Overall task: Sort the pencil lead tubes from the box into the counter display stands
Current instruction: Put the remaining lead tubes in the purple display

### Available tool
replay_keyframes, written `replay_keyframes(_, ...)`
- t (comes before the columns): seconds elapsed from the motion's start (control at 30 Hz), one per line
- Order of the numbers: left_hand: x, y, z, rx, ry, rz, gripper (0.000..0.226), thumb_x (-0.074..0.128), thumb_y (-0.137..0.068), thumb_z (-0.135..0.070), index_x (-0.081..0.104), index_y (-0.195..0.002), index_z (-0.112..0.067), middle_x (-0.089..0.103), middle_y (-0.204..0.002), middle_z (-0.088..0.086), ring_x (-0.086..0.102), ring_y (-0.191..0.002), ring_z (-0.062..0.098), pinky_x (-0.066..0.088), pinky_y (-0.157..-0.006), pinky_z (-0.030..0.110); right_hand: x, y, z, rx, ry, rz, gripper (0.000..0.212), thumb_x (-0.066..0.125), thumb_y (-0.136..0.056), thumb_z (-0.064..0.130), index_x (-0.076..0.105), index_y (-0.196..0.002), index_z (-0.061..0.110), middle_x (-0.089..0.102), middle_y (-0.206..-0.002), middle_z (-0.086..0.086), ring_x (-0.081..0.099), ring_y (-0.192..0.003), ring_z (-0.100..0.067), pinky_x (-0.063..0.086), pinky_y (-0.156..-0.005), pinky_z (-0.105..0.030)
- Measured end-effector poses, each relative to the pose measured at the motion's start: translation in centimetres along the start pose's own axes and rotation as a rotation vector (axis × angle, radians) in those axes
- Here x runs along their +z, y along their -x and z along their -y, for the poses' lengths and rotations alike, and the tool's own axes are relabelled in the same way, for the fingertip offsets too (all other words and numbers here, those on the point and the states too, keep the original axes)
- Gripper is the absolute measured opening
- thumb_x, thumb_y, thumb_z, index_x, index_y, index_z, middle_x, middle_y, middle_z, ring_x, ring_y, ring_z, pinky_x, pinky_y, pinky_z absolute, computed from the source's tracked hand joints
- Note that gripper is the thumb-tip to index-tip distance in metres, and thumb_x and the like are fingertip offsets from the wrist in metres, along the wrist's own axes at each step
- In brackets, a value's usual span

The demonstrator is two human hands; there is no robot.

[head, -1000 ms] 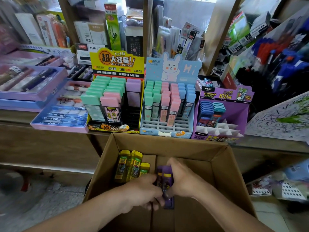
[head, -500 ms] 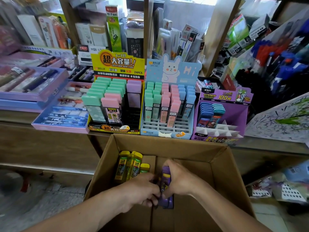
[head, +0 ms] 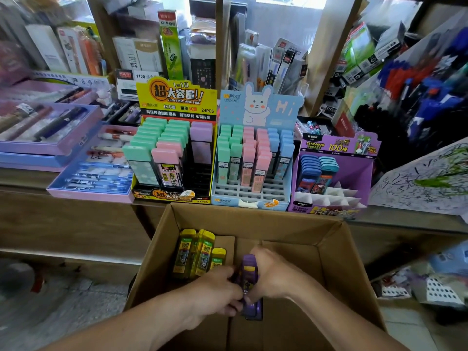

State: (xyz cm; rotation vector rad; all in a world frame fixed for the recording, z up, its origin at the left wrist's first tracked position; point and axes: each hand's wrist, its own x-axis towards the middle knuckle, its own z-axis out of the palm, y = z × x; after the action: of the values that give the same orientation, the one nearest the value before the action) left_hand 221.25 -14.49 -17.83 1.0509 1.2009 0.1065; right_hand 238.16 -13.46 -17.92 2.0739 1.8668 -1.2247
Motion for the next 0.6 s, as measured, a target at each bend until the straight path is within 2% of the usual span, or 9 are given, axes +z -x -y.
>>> replay_keyframes(0.1,-0.2,0.0,0.2,0.017,0.029,-0.020,0.035,0.058,-0.096,-0.003,0.061,-0.119,-0.029,0.079,-0.085,0.000,0.071,-0.072,0.003,0.055,-0.070,0.018,-0.1,0.2,0.2,-0.003,0.012,-0.005,0.074,0.098,-0.059,0.027,0.050,-0.115,0.024,0.052,-0.105,0.009,0.057,-0.097,-0.016,0.043,-0.063,-0.027)
replay_keyframes(0.23,0.3,0.0,0.3,0.050,-0.047,-0.024,0.032,0.058,-0.097,-0.008,0.061,-0.117,-0.032,0.077,-0.099,0.003,0.070,-0.081,0.007,0.058,-0.075,0.019,0.1,0.6,0.7,0.010,0.000,-0.036,0.081,0.097,-0.061,0.022,0.049,-0.127,0.022,0.057,-0.120,0.002,0.059,-0.109,-0.019,0.053,-0.082,-0.032)
replay_keyframes(0.4,0.7,-0.2,0.5,0.074,-0.100,-0.022,0.033,0.053,-0.096,-0.005,0.063,-0.123,-0.021,0.074,-0.100,0.008,0.066,-0.081,0.011,0.058,-0.076,0.022,0.5,1.0,1.2,0.048,-0.012,-0.086,0.075,0.096,-0.063,0.016,0.048,-0.120,0.018,0.060,-0.114,-0.002,0.062,-0.103,-0.021,0.049,-0.072,-0.030)
replay_keyframes(0.53,0.6,-0.6,0.4,0.082,-0.106,-0.047,0.030,0.052,-0.096,-0.006,0.063,-0.121,-0.019,0.074,-0.112,0.016,0.068,-0.085,0.013,0.061,-0.082,0.028,0.8,0.9,0.8,0.050,-0.054,-0.157,0.057,0.090,-0.069,0.016,0.047,-0.104,0.021,0.058,-0.106,0.001,0.061,-0.094,-0.020,0.042,-0.058,-0.024)
replay_keyframes(0.6,0.6,-0.7,0.5,0.080,-0.103,-0.047,0.029,0.052,-0.095,-0.006,0.067,-0.118,-0.016,0.075,-0.106,0.016,0.070,-0.086,0.014,0.062,-0.086,0.032,1.1,0.8,0.5,0.056,-0.097,-0.178,0.052,0.090,-0.068,0.015,0.051,-0.103,0.021,0.062,-0.103,0.003,0.063,-0.092,-0.017,0.048,-0.061,-0.026)
